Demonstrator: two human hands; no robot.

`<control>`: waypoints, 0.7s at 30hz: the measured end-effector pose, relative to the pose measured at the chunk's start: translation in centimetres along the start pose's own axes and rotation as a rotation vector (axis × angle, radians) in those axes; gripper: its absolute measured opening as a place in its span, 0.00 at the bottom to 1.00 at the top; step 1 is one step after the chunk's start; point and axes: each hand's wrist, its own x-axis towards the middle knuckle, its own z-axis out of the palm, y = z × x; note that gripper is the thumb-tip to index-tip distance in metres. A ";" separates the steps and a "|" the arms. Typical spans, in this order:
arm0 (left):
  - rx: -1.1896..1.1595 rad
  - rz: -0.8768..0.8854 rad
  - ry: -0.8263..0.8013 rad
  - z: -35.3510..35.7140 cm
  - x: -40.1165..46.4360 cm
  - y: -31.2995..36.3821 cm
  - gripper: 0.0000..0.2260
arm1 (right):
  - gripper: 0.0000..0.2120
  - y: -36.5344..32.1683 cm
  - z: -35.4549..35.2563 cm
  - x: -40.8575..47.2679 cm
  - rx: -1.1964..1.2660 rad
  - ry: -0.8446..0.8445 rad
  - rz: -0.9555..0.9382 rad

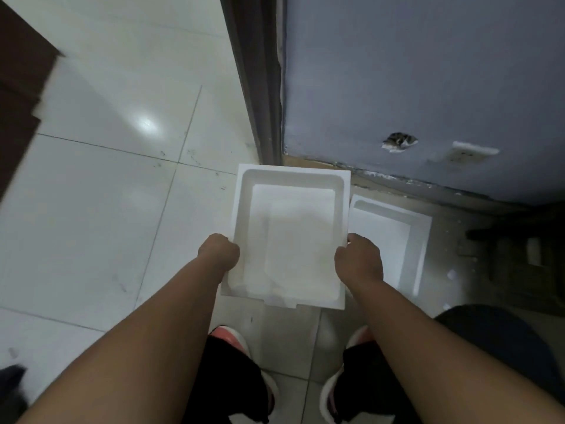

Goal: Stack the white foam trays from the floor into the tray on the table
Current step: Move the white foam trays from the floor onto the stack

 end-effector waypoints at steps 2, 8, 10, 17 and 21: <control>0.081 0.020 0.027 -3.3 -4.9 0.8 0.07 | 0.14 -1.3 -3.9 -3.7 0.041 0.008 0.004; 0.045 0.089 0.094 -13.0 -20.8 3.3 0.06 | 0.09 -5.0 -17.7 -14.3 0.143 0.002 -0.036; -0.057 0.085 0.077 -15.3 -25.3 3.7 0.06 | 0.08 -5.7 -21.9 -17.3 0.157 -0.005 -0.051; -0.242 0.072 0.147 -21.0 -40.4 4.3 0.07 | 0.07 -7.4 -33.8 -24.8 0.279 -0.055 -0.199; -0.296 0.105 0.263 -22.2 -47.7 3.4 0.10 | 0.07 -7.9 -38.3 -28.6 0.283 -0.041 -0.362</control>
